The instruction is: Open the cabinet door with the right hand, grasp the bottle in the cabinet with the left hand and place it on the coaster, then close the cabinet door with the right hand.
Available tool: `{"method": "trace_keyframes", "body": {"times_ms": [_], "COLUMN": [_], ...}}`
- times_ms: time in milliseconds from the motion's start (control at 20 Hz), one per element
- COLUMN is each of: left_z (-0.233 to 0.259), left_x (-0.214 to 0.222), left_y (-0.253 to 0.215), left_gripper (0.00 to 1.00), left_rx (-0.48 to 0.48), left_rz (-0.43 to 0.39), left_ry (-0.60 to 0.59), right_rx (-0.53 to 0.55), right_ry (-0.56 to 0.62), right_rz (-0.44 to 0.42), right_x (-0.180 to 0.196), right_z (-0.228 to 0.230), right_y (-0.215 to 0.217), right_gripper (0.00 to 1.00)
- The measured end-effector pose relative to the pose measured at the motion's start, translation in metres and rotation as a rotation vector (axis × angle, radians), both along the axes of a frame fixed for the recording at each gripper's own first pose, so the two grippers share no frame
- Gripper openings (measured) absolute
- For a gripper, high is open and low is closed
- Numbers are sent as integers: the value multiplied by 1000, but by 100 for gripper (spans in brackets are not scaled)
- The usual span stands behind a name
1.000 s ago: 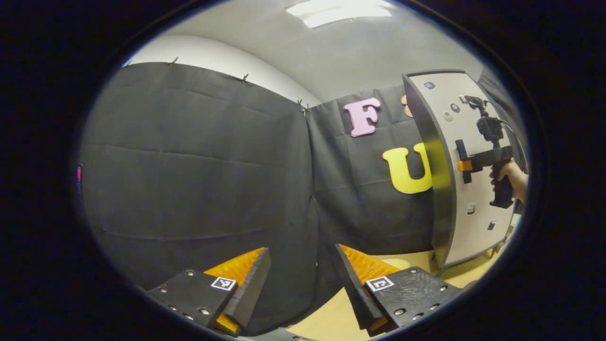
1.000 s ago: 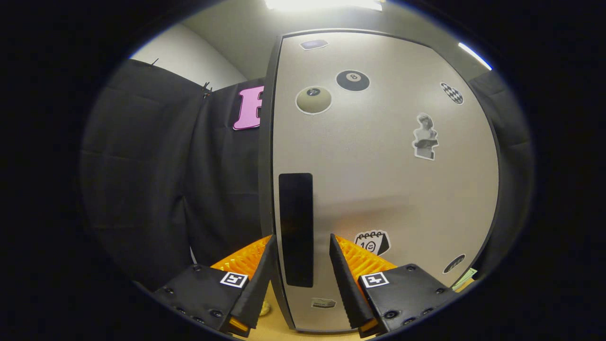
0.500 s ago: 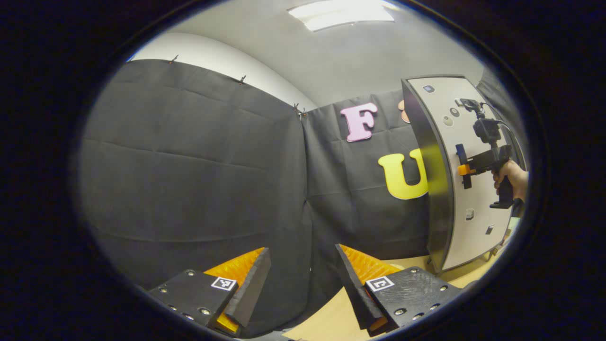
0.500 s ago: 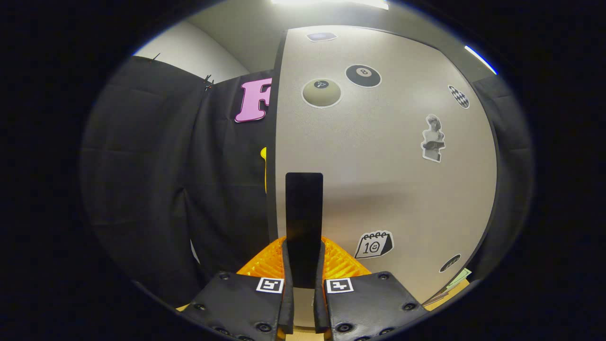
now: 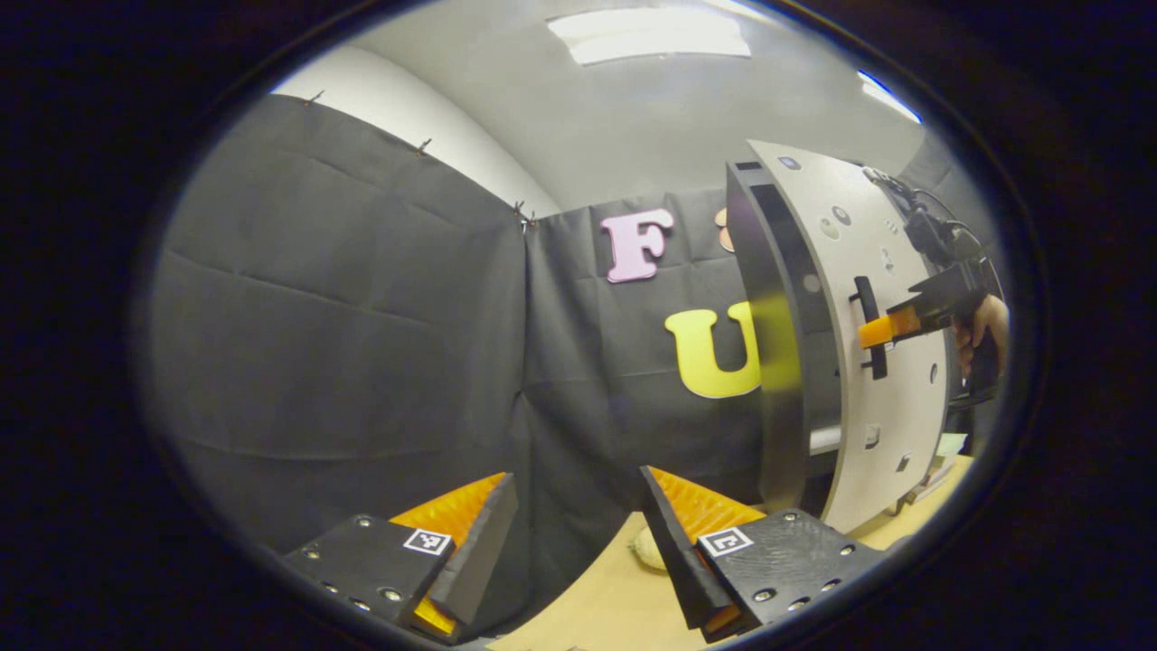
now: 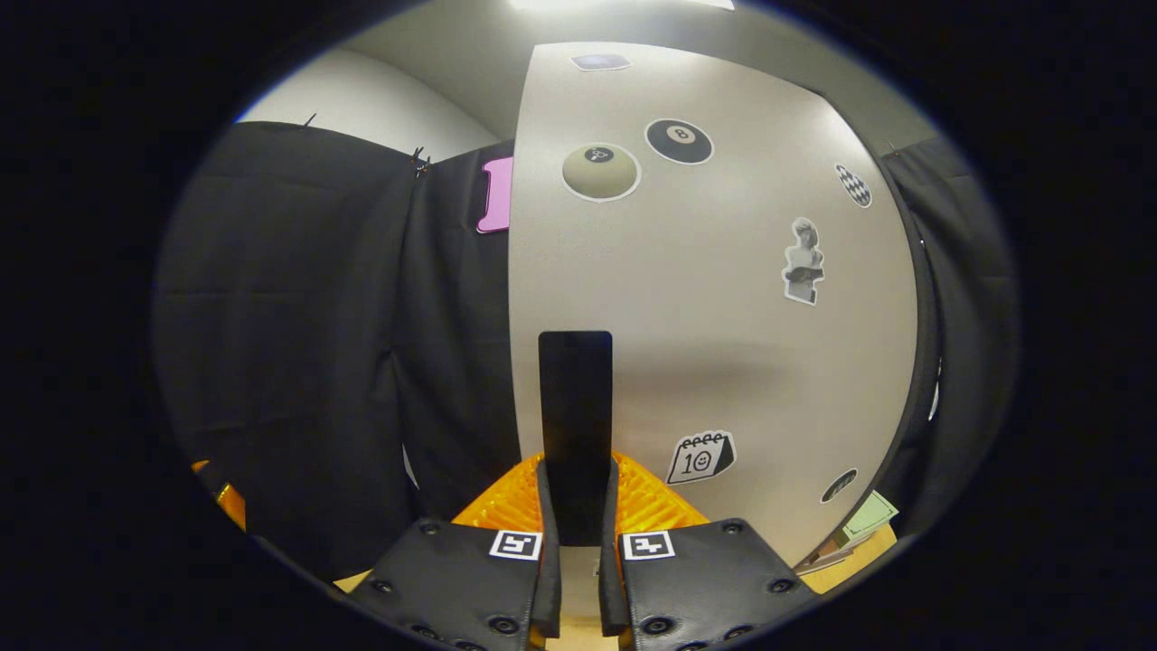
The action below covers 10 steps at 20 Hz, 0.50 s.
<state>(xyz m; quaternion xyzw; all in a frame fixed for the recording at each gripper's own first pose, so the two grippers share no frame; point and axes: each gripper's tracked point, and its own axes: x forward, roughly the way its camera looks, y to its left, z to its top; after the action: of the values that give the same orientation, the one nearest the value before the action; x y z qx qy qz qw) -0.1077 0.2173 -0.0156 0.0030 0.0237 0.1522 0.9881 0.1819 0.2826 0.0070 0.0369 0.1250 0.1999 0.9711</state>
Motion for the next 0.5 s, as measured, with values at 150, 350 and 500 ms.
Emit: {"method": "trace_keyframes", "body": {"times_ms": [150, 350, 500], "left_z": [4, 6, 5], "left_x": [8, 16, 32], "left_y": [-1, -8, -31], "left_gripper": [82, 82, 82], "left_rx": [3, -4, -24], "left_rz": [-59, -104, -137], "left_ry": [-8, -41, -48], "right_rx": [8, 15, 18], "right_ry": [1, 8, 16], "right_rz": [5, 32, 70], "right_x": [-11, -24, -32], "right_z": [2, 4, 4], "right_y": [-11, -23, -31], "right_gripper": [19, 19, 18]}}
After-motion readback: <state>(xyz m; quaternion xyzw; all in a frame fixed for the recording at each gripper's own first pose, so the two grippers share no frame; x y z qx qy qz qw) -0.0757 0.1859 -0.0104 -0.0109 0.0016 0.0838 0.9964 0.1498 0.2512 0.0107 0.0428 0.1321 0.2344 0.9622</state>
